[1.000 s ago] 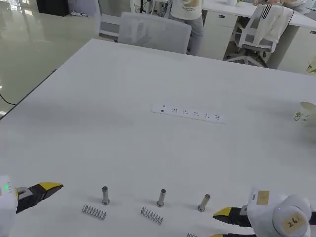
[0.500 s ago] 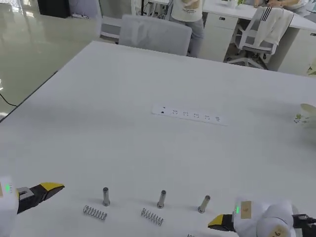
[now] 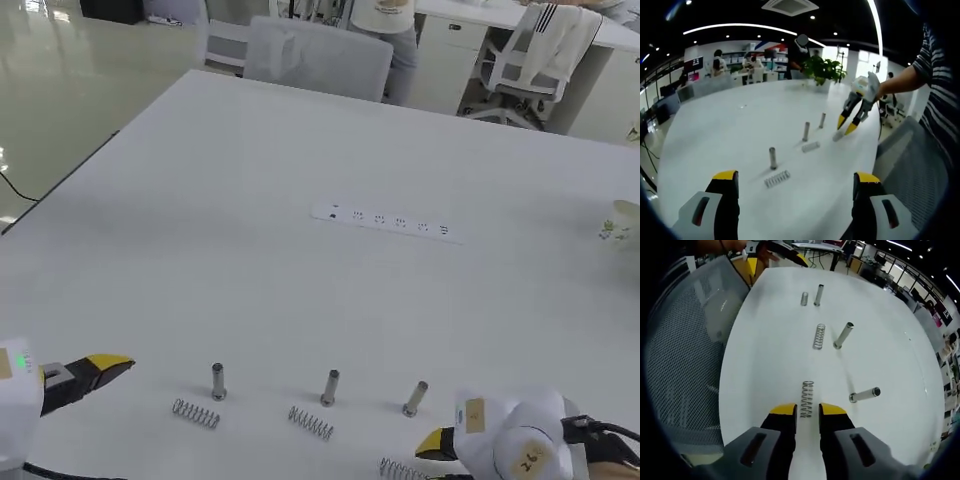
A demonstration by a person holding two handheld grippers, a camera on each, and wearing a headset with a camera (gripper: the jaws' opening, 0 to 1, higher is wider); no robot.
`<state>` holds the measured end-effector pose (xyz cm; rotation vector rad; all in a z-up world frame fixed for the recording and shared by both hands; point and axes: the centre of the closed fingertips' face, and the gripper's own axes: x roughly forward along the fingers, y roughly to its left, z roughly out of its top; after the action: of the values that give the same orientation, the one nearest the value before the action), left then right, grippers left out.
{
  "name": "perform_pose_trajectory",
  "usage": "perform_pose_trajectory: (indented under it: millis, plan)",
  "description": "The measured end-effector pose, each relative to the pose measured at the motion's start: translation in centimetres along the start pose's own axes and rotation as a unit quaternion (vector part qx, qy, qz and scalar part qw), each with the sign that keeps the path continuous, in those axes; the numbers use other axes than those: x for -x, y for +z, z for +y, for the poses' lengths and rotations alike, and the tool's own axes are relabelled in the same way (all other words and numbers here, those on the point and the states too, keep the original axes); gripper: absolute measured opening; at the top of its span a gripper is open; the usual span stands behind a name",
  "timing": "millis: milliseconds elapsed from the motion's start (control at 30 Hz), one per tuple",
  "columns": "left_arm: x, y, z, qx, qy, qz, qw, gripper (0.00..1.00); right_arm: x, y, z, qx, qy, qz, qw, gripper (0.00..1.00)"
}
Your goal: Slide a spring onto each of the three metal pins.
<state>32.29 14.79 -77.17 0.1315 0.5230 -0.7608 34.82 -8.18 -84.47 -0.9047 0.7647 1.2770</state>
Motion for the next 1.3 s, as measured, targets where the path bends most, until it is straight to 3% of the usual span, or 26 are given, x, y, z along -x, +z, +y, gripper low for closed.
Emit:
perform_pose_trajectory:
  millis: [533,933,1133,1300]
  plan:
    - [0.0,-0.2,0.1,0.002,-0.002,0.001,1.0000,0.91,-1.2,-0.1,-0.4,-0.002,0.010,0.009,0.9999,0.09]
    - [0.0,-0.5,0.1,0.002,-0.004,0.004,1.0000,0.90,-1.4,-1.2,-0.1,-0.005,0.021,0.021,0.9995,0.08]
    - [-0.2,-0.4,-0.3,0.002,-0.008,0.004,1.0000,0.90,-1.5,-0.9,0.0,-0.038,0.029,0.002,0.9989,0.08]
    - [-0.4,-0.5,-0.6,-0.001,-0.015,0.006,0.9999,0.90,-1.5,-0.8,0.1,-0.029,0.026,0.004,0.9992,0.07]
